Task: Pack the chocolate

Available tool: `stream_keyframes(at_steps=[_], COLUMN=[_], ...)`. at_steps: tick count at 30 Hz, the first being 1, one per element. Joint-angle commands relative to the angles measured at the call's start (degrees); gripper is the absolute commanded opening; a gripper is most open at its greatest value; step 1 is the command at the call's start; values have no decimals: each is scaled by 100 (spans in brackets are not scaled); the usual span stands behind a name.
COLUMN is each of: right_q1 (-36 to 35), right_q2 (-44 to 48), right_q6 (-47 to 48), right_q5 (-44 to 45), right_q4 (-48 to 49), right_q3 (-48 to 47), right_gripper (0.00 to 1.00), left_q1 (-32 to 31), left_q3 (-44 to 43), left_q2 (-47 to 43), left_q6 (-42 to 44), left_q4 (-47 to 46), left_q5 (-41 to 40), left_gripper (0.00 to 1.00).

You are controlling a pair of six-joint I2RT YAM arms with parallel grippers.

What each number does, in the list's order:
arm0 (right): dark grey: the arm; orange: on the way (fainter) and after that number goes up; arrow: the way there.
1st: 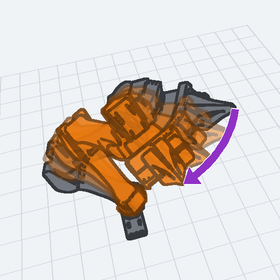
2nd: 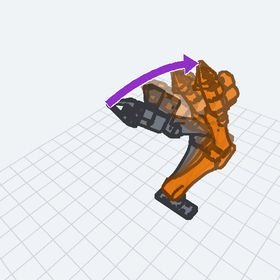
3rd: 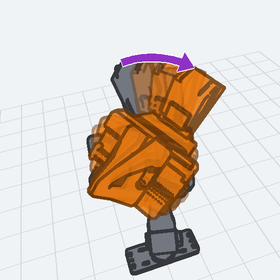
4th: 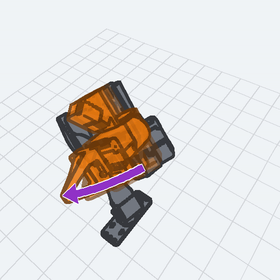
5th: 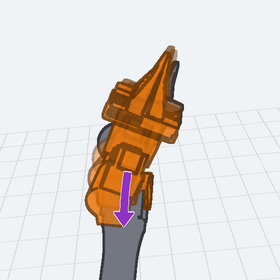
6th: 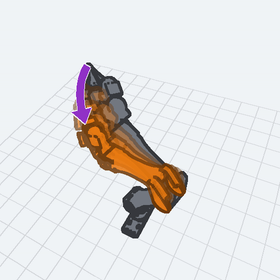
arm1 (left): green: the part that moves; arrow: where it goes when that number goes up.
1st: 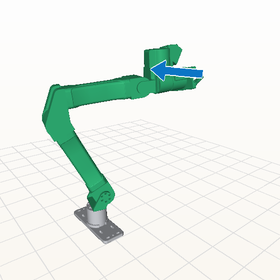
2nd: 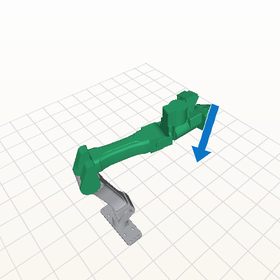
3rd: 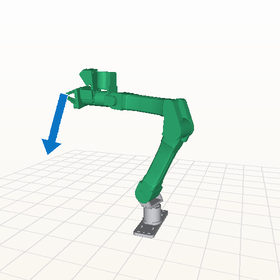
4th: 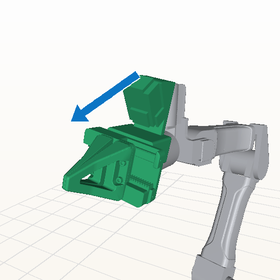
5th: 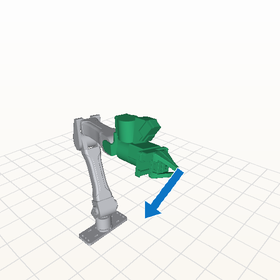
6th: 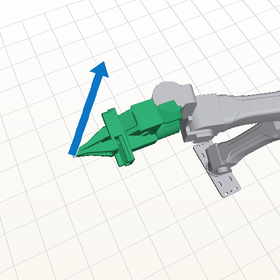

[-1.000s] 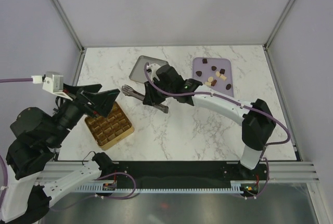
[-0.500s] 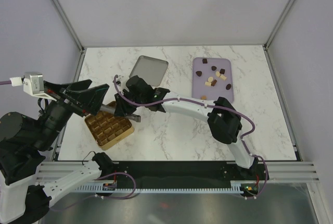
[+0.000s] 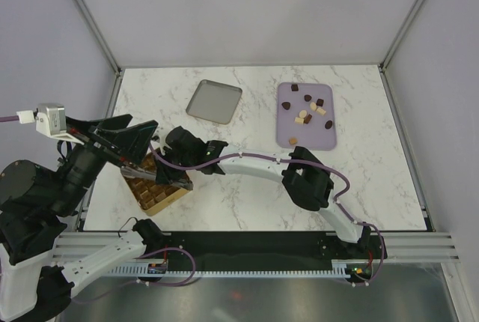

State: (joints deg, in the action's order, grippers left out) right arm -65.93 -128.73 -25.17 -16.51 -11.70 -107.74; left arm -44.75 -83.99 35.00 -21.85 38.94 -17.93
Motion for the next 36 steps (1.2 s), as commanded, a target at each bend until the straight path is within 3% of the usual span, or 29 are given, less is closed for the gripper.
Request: stream_keyframes(at_steps=[1, 11, 25, 36], right_q1=[10, 10, 124, 1345], right_q2=[-38, -118, 541, 2517], right_q6=[187, 214, 232, 91], right_q5=[254, 201, 271, 526], right_q4=[133, 107, 116, 143], right_q3=[-300, -335, -221, 1816], right_gripper=[34, 49, 46, 45], left_q1=[1, 2, 2, 1], left_q3=[40, 110, 111, 145], left_q2=[-29, -55, 24, 323], left_q6=[207, 172, 286, 400], left_q4=[-106, -114, -106, -106], left_q5=[-87, -70, -123, 9], left_gripper=[100, 100, 100, 100])
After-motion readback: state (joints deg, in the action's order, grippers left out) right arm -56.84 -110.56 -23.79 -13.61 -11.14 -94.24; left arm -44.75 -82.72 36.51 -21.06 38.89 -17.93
